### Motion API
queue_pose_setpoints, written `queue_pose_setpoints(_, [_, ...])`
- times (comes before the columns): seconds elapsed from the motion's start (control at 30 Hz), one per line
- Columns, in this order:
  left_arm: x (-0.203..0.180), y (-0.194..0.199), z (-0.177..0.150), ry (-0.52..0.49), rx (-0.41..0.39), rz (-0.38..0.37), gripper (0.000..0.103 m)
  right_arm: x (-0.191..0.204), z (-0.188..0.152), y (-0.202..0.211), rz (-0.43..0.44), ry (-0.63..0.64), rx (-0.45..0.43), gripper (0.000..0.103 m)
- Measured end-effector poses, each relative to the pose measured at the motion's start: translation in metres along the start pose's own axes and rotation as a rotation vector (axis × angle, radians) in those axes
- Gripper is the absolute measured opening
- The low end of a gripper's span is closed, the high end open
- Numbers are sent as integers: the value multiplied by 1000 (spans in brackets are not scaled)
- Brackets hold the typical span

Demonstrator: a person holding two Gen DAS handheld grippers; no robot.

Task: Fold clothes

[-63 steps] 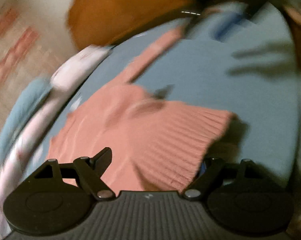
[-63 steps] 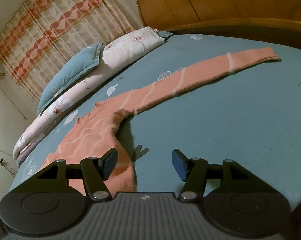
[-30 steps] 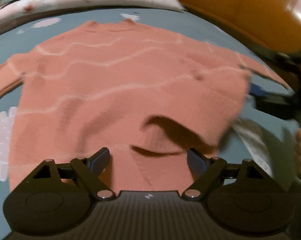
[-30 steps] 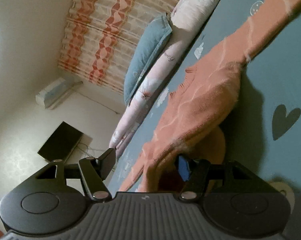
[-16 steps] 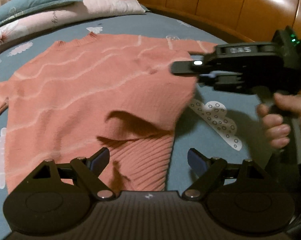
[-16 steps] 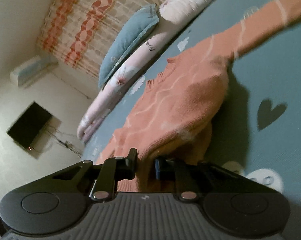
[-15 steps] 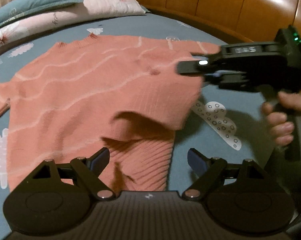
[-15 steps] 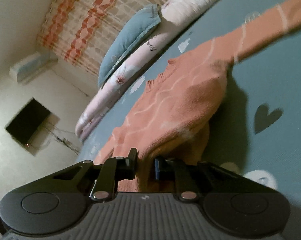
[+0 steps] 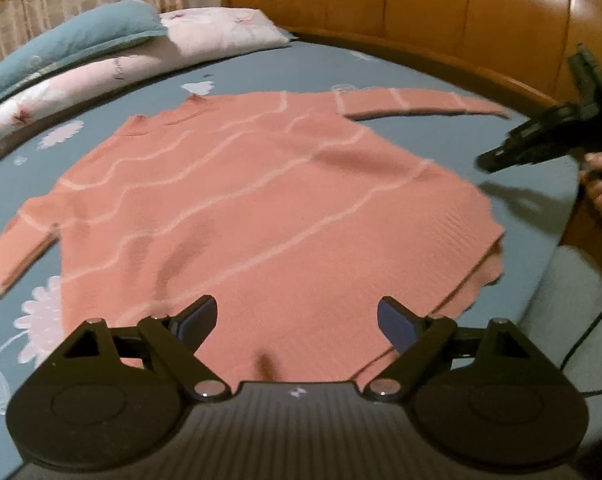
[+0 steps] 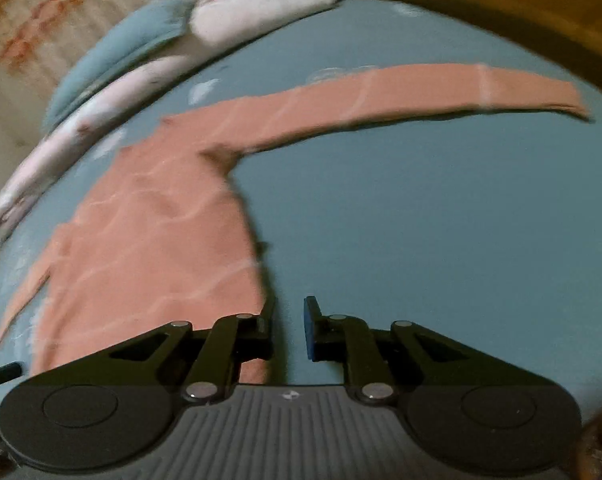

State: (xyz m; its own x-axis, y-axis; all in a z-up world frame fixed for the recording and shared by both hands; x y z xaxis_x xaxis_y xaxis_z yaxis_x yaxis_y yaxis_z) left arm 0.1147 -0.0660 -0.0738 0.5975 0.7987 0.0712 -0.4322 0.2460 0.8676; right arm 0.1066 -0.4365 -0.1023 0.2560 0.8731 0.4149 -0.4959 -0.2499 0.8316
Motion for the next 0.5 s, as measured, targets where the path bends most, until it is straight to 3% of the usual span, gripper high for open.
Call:
queue_pose_setpoints(0.07, [8,1,-3,19,1,30,87,3,-3,8,67,-2,-34,18])
queue_pose_setpoints(0.2, [31,4,-10,79,4,82,87,32,-7,12,116,85,-59,37])
queue_pose_setpoints(0.4, [72,11,-37,221,37,144,85,89,-25,1,165,270,-37,42])
queue_pose_setpoints(0.5, [70,18,-50,128,37,198,85,125,-36,-3,133,447,16,52])
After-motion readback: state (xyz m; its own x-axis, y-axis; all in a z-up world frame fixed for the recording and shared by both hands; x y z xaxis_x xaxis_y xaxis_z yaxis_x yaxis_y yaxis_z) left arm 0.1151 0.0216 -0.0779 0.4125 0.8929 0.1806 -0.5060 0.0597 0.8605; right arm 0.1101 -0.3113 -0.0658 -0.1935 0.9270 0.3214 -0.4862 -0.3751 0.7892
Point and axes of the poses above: each gripper's, at about its wrist camera, not at the fingertips, and y roughly against the way its jaws point, x to its left, z to its top, the point moved 2 cm from there along -y, roughly the way its jaws point, and after that the axes turned 14 degrees about x, right-handed, at the moved point
